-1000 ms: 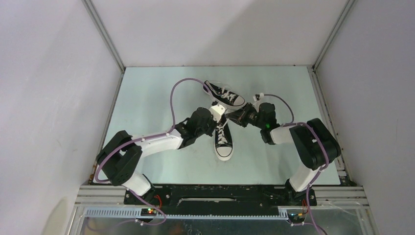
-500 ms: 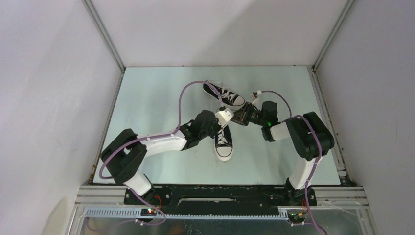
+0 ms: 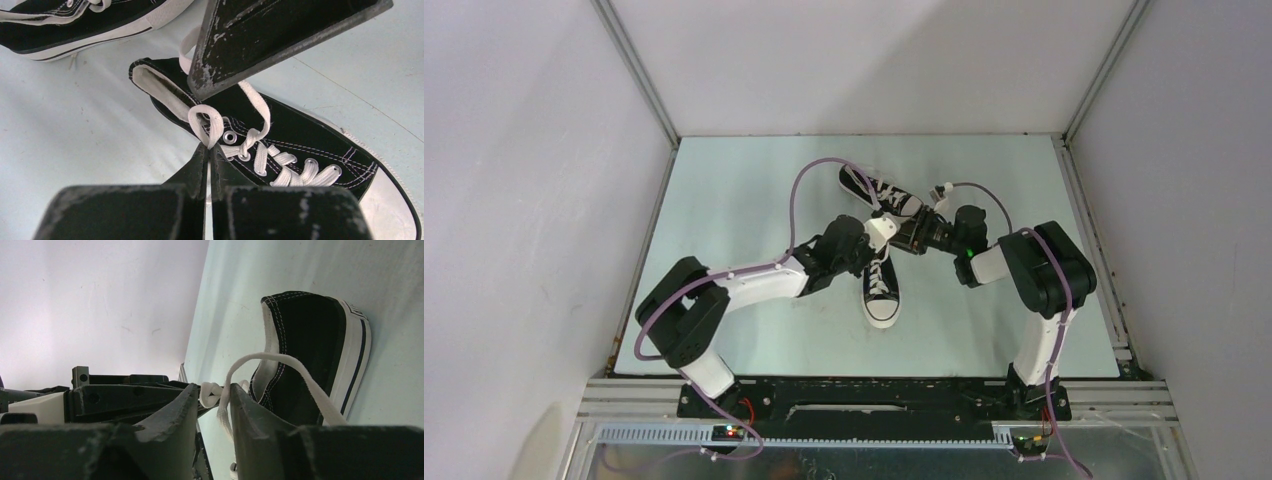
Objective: Tie the shoes
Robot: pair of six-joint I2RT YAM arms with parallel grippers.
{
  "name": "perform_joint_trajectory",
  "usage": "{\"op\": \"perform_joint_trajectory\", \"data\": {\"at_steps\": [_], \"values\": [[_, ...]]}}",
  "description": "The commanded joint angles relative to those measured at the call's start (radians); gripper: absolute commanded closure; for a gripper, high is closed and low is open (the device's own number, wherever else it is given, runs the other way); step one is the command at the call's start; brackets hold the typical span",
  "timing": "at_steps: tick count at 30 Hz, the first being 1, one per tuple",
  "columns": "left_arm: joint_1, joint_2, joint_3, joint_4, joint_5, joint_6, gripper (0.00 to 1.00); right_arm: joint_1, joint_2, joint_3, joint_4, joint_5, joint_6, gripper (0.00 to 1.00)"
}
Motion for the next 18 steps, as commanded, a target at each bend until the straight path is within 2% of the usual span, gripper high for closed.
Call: {"op": "perform_joint_trajectory", "data": {"at_steps": [1,4,7,18], "values": [[0.001,0.017,0.056,-0.008,0.034,-0.013,1.0,0.009,-0.013,0.034,0.026,-0.01,-0.025,0.64],[0.001,0.015,0.054,-0.007,0.034,-0.013,1.0,0.012,-0.018,0.034,0.025,-0.008,-0.027,0.56],[0.002,0.016,0.058,-0.007,0.036,-0.008,1.0,0.016,-0.022,0.039,0.009,-0.009,-0.035,0.55],[0.002,0.025,0.069,0.005,0.064,0.003,1.0,0.042,-0.01,0.061,-0.004,-0.017,-0.035,0.62]]}}
